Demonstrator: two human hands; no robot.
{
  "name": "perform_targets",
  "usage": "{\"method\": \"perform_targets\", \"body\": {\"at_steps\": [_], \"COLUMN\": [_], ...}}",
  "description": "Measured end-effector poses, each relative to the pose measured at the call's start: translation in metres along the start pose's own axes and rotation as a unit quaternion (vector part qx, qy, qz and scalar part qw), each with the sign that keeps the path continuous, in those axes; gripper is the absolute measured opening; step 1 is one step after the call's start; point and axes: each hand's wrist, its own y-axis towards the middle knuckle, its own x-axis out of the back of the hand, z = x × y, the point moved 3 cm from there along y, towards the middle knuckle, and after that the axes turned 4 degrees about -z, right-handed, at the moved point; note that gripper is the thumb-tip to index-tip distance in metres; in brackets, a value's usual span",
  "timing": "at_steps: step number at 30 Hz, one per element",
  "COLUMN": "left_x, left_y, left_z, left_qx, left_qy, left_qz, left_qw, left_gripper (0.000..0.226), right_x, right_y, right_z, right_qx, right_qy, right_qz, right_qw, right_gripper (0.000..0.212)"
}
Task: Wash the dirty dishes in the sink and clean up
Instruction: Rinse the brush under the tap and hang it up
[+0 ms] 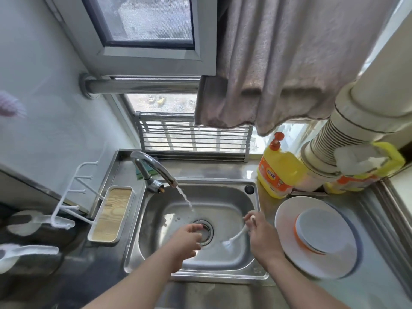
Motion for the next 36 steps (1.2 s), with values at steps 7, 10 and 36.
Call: {"method": "perform_targets", "body": {"at_steps": [7,10,36], "left_x": [-0.035,-0.047,0.220], "left_y": [-0.041,-0.060,-0.201], "left_z": [-0.057,-0.089,-0.262], "left_qx": [-0.205,-0.256,-0.470], "left_qy": [0.086,0.113,-0.159], "left_qz": [-0.001,-0.013,-0.242], "left_qw": [0.975,0.960,0.834], "left_gripper": [0.040,0.036,0.010], "right_x": [0.027,0.056,0.006], "right_y": [0.016,0.020,-0.010], "right_z": [0.079,0.122,0.417], "right_qx": [0.196,0.220,0.374], "right_qy": [-0.002,0.029,0.040], "right_qz": [0.079,0.067,-0.029], "right_qw": [0.977,0.973,0.926], "right_gripper": [0.024,0.023,0.018]}}
